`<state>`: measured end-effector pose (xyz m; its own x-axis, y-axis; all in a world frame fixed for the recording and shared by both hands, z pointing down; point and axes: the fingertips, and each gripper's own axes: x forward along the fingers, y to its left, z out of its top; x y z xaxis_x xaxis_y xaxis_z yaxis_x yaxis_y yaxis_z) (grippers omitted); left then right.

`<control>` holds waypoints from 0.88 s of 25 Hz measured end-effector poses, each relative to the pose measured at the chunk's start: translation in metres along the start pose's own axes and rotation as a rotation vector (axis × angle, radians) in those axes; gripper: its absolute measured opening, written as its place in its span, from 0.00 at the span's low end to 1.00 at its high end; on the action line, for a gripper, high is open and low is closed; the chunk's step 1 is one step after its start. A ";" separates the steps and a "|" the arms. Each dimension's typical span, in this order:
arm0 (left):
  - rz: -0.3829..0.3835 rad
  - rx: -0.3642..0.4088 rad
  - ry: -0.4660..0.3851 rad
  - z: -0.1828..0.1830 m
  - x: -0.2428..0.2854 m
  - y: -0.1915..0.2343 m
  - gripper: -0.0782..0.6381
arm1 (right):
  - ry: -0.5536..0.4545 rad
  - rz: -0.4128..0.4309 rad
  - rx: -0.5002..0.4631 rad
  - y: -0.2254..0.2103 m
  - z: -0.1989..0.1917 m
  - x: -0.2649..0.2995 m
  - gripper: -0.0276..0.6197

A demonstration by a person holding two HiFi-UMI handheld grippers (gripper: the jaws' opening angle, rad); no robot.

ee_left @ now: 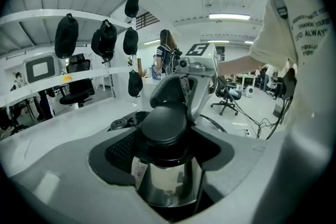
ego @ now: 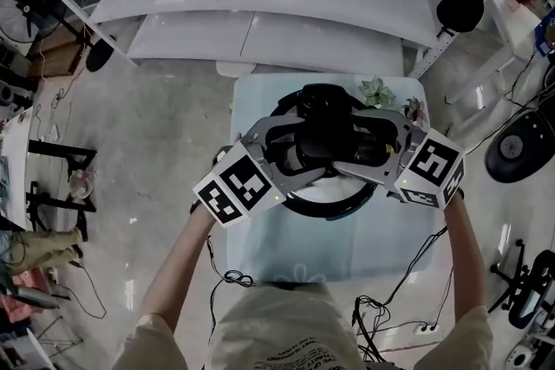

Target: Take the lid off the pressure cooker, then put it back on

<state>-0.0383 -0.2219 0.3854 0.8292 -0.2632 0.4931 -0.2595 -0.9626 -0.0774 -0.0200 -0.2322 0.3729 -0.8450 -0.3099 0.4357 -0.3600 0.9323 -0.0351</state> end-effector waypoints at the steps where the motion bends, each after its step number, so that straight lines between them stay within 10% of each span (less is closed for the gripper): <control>1: -0.013 0.005 0.003 0.001 0.000 0.001 0.54 | 0.011 0.018 -0.004 0.000 -0.001 0.002 0.54; 22: -0.117 0.049 0.018 0.005 0.006 -0.001 0.51 | 0.074 0.174 -0.085 0.014 -0.004 0.014 0.47</control>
<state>-0.0305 -0.2234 0.3845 0.8434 -0.1482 0.5165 -0.1368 -0.9888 -0.0603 -0.0357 -0.2231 0.3823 -0.8592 -0.1310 0.4946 -0.1736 0.9840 -0.0410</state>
